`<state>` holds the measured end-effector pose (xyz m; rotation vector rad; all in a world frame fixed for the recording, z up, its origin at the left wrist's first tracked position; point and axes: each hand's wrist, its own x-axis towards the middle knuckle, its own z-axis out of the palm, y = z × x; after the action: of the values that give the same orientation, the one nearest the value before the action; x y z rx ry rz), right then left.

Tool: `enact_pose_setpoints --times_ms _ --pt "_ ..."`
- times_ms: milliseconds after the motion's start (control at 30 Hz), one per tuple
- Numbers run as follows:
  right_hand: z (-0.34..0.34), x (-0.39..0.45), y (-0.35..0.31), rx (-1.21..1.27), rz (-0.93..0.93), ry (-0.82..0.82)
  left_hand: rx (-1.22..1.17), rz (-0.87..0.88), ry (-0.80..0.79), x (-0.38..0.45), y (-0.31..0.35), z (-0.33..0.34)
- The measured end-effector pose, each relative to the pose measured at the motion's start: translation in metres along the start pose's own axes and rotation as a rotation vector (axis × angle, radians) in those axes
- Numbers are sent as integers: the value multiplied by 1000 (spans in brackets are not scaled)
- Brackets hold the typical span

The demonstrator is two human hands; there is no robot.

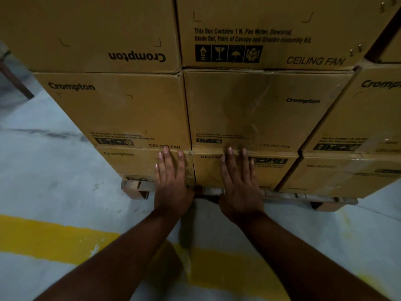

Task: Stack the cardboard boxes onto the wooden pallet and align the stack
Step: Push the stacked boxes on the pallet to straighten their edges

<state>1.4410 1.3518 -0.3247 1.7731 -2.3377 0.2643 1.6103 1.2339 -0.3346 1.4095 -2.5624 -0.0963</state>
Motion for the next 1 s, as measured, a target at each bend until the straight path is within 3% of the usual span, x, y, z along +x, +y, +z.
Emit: enact_pose_setpoints --times_ms 233,367,467,633,833,1000 --pt "-14 -3 1 -25 -14 -89 -21 14 37 -9 5 -12" --pt "-21 -2 10 -120 -42 -181 52 218 54 -11 10 -17" --pt "-18 0 7 -138 -21 -197 104 234 34 -9 14 -19" --pt "-7 6 0 -147 23 -167 103 178 95 -8 23 -12" --pt "0 11 0 -125 15 -135 2 107 61 -6 39 -5" --pt "-11 4 13 37 -67 -20 -66 134 58 -10 40 -10"
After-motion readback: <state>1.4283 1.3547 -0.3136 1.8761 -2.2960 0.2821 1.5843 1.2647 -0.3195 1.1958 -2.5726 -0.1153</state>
